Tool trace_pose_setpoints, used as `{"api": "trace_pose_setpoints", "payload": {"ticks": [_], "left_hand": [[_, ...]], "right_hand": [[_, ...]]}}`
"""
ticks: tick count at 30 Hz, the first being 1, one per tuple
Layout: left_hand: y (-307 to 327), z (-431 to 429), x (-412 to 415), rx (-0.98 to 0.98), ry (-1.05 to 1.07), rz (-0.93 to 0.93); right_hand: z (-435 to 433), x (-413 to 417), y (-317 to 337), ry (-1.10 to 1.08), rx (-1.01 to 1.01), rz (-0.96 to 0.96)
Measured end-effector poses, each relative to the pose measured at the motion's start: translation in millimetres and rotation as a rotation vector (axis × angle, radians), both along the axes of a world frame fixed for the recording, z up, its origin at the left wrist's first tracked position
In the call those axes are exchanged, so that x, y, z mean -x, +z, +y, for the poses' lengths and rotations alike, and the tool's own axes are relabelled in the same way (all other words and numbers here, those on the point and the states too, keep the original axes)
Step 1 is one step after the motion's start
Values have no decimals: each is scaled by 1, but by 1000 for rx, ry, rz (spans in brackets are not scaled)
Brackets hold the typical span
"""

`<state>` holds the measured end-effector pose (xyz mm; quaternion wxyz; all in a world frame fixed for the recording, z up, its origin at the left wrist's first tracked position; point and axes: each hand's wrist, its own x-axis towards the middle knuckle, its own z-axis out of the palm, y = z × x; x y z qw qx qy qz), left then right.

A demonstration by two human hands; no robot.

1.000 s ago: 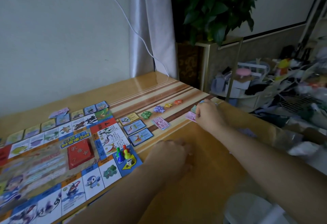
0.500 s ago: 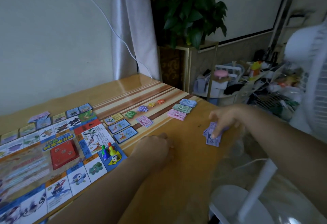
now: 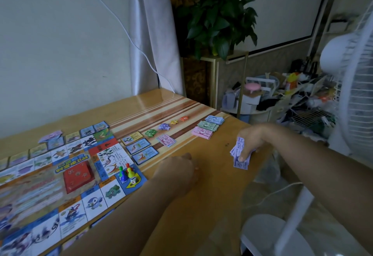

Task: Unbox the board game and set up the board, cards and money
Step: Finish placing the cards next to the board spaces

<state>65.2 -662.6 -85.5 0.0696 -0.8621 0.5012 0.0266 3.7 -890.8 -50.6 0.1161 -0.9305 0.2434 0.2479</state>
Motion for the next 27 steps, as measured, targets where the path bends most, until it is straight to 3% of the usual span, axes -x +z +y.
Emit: {"api": "trace_pose_setpoints", "payload": {"ticks": [5, 13, 22, 27], "left_hand": [[0, 0, 0, 7, -4, -7], [-6, 0, -2, 7, -2, -12], [-4, -1, -1, -7, 11, -2], [-4, 0, -1, -2, 5, -8]], "right_hand": [[4, 0, 0, 28, -15, -11], [9, -2, 6, 118, 135, 12], [10, -19, 9, 177, 234, 179], [9, -14, 9, 169, 220, 173]]}}
